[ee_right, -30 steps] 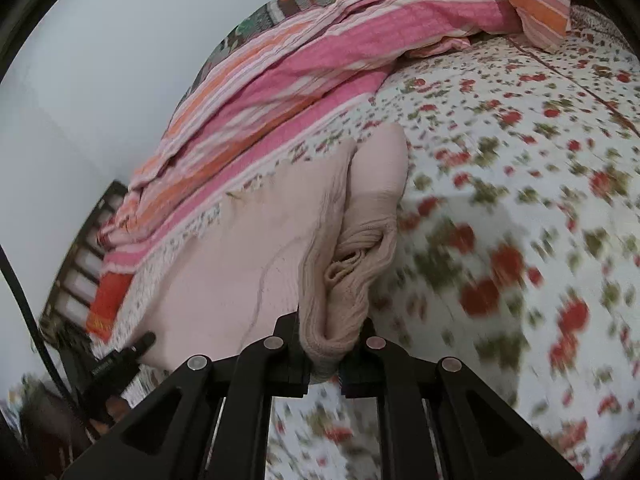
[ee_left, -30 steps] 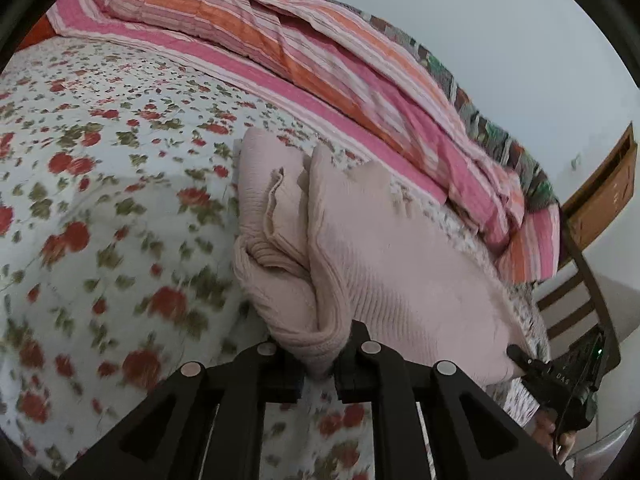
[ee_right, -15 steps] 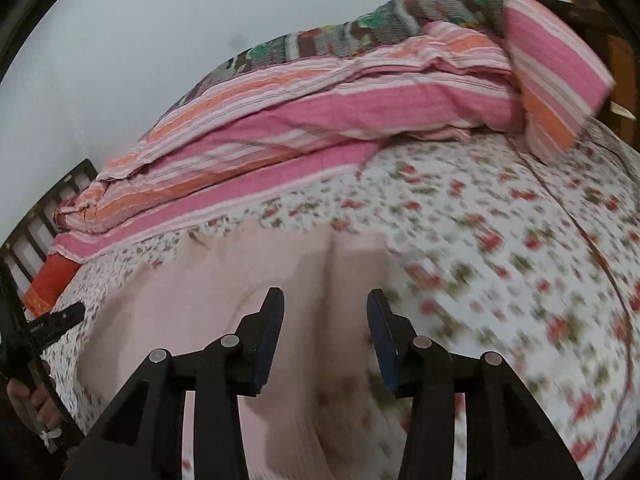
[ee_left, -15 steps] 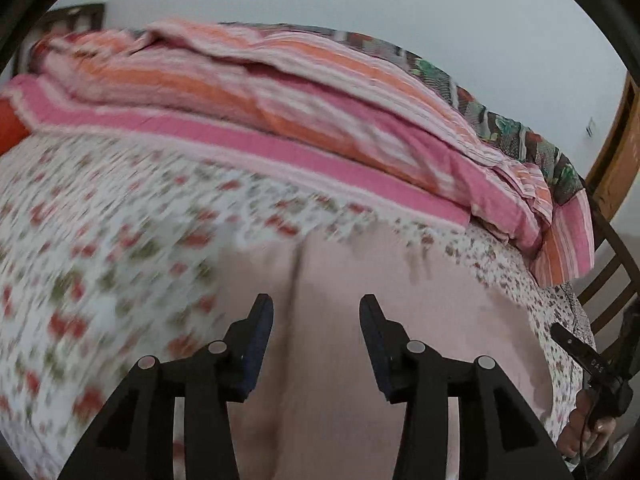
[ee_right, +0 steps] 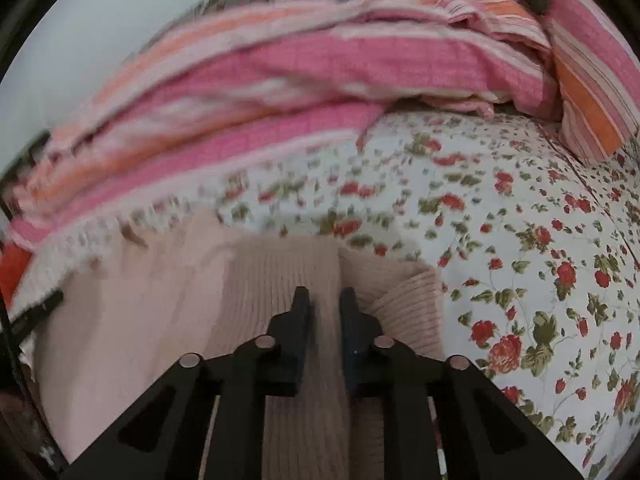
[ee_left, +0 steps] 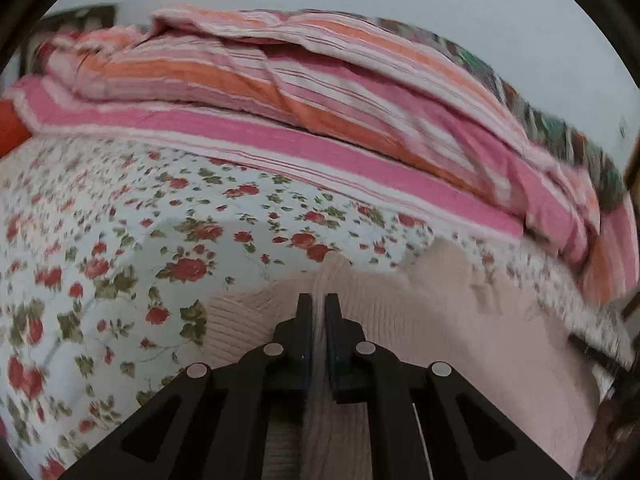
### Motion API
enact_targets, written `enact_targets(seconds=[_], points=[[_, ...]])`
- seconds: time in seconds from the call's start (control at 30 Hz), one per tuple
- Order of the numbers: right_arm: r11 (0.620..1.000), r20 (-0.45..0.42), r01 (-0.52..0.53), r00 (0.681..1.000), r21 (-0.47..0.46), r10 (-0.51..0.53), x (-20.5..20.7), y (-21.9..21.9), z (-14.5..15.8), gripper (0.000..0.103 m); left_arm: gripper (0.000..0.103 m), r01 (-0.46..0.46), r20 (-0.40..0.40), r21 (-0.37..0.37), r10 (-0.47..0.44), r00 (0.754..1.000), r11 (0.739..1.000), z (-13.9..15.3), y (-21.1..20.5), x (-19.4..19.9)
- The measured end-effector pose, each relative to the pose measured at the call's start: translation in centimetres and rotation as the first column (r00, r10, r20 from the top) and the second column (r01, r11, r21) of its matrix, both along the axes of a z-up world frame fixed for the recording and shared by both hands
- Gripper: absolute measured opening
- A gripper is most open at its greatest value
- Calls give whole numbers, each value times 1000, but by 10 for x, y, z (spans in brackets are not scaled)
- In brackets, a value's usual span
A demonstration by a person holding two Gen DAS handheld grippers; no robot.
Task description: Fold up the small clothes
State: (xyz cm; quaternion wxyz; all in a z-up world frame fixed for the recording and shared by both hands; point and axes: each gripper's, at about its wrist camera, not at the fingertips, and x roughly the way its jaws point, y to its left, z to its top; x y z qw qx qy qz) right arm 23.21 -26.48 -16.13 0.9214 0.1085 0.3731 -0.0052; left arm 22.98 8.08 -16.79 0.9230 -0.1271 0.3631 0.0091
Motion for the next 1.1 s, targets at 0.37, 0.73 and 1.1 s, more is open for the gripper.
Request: enact_targets(seconds=[0.37,0.73,1.1], points=[[995,-6,-18,1000,-98,18,-3,17,-2,29,14,59,-27,-43,-60,998,997,-7,5,1],[959,-52,-278,960,-57,276,-26,112,25,49,59,-6,66,-196,19,998,981,8,52,-17],[960,-214,-231,957,-161,195,33,147,-16,49,61,-81,50,-241,96,994,967,2,102,-20]])
